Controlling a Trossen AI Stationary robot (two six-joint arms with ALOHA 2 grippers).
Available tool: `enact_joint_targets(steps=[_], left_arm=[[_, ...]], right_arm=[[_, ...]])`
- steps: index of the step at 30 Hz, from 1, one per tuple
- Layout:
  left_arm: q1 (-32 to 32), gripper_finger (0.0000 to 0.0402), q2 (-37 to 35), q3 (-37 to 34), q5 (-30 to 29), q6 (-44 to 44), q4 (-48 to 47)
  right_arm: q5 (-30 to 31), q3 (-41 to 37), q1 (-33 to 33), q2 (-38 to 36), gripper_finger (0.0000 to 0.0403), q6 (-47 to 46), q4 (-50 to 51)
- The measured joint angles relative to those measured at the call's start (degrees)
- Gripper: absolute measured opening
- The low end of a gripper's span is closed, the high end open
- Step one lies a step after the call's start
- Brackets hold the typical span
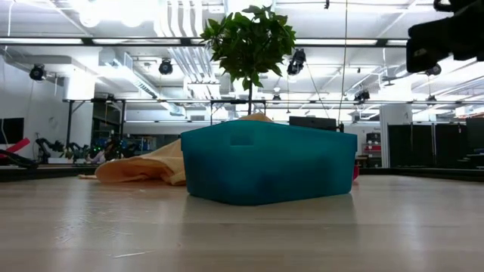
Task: Pick and placing Produce into tupperware
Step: Return to Home Position
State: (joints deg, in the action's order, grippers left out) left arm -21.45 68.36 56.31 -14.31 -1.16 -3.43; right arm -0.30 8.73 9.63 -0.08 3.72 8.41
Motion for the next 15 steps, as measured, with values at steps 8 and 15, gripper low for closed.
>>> enact_joint_targets(steps=[8, 15], left_arm=[[0.0, 0.0265, -0.07, -2.51, -0.09, -0.07, 3.07], [0.0, 0.0265, -0.07, -2.58, -0.15, -0.01, 3.13]], right_arm=[[4.97, -1.09, -0.2, 0.06, 0.0009, 0.26, 1.99], [6.61, -7.48, -0.76, 0.3, 0.0009, -0.68, -7.95]])
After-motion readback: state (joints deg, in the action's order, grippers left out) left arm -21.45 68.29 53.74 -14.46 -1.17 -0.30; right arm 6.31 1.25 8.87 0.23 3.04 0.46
